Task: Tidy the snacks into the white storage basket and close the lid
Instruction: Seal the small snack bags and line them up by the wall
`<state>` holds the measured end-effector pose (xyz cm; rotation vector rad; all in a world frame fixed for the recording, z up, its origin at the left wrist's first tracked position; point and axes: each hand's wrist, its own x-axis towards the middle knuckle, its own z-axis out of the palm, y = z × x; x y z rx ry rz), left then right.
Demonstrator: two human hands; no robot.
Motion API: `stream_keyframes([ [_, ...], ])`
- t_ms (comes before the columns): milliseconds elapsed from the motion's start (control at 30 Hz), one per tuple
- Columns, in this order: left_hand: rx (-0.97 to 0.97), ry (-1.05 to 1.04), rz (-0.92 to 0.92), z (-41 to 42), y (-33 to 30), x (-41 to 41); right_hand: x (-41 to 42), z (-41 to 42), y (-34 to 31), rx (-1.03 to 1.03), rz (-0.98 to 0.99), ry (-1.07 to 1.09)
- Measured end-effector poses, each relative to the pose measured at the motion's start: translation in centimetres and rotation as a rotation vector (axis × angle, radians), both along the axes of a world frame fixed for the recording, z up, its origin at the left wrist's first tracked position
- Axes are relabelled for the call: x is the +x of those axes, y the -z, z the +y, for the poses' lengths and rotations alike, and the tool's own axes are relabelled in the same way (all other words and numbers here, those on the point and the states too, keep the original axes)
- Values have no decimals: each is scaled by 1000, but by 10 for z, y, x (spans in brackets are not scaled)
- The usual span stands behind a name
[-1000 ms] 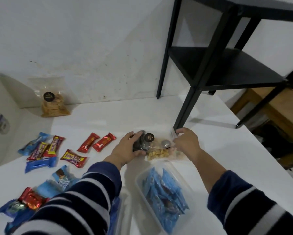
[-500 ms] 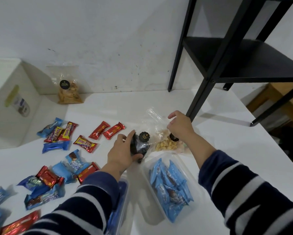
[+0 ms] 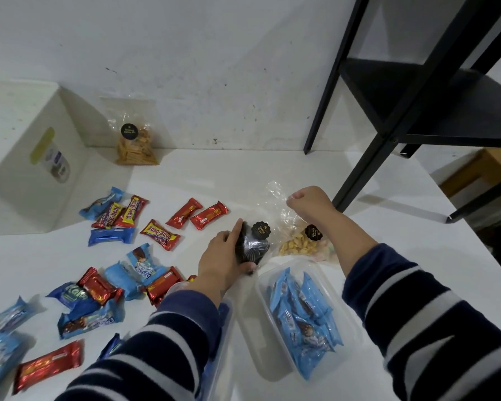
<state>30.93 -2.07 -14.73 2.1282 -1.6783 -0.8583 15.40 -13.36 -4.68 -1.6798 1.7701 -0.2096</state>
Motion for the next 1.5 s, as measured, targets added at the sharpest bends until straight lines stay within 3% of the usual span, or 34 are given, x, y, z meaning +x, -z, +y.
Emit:
stream_keyframes([
  [267, -10, -12, -2, -1, 1, -1, -3, -6, -3, -75, -57, 23],
  [400, -20, -13, 5, 1, 1, -1, 4, -8, -4, -11, -137, 15],
  [633, -12, -1, 11, 1, -2, 0, 13, -15, -1, -56, -32, 47],
  [833, -13, 2, -5, 1, -3, -1, 26, -17, -7, 27, -123, 53],
  [1067, -19, 0, -12, 1, -2, -1, 27, -17, -3, -106, -47, 15],
  [1500, -25, 5, -32, 1, -1, -2, 31, -17, -5, -97, -31, -66],
])
